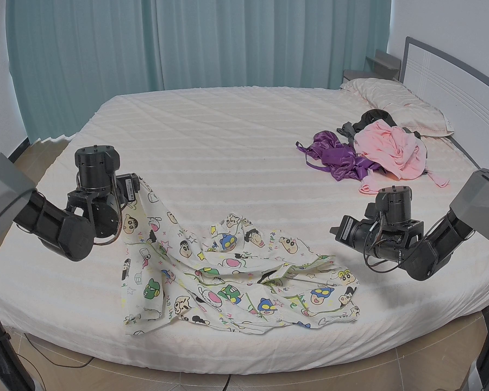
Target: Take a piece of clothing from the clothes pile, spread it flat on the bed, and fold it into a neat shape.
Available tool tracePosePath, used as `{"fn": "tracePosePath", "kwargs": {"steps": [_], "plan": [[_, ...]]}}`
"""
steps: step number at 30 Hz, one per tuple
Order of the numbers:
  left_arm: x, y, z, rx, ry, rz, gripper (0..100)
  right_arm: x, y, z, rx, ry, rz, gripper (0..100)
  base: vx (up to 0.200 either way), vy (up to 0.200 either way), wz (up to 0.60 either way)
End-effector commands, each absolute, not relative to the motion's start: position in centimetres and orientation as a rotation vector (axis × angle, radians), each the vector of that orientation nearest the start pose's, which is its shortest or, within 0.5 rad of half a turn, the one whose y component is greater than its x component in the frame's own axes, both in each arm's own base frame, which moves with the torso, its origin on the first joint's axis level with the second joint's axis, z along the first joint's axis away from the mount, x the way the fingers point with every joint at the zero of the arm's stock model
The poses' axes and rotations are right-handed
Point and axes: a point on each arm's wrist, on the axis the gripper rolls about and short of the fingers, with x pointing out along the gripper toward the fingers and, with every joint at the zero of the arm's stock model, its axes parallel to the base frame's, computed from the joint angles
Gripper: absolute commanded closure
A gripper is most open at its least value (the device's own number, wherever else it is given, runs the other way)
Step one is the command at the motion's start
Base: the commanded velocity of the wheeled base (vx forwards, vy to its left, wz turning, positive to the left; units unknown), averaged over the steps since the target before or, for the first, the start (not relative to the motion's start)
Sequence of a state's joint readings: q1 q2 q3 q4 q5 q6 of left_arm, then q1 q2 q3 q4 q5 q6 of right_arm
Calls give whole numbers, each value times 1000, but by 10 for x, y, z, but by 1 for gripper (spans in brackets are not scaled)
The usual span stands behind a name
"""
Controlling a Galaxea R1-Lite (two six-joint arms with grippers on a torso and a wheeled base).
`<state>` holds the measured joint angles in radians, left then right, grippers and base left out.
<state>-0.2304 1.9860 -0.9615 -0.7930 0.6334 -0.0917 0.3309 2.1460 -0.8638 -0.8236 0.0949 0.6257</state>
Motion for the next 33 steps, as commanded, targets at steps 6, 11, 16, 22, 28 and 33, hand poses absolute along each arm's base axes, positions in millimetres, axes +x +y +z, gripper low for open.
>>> {"fn": "tracePosePath", "kwargs": {"steps": [6,11,16,22,28,33], "plan": [[364,-64,195,-9,243,320,0,356,126,57,549,583,260,100,0,0,0],[383,-63,209,-59,264,335,0,356,126,57,548,585,261,100,0,0,0],[383,-56,205,-45,374,287,0,356,126,57,548,584,260,100,0,0,0],[383,-51,203,-52,499,248,0,356,126,56,547,587,260,100,0,0,0],[385,-51,206,-106,484,237,0,356,127,54,547,592,259,100,0,0,0],[397,-48,197,-97,489,278,0,356,127,51,545,598,258,100,0,0,0]]}}
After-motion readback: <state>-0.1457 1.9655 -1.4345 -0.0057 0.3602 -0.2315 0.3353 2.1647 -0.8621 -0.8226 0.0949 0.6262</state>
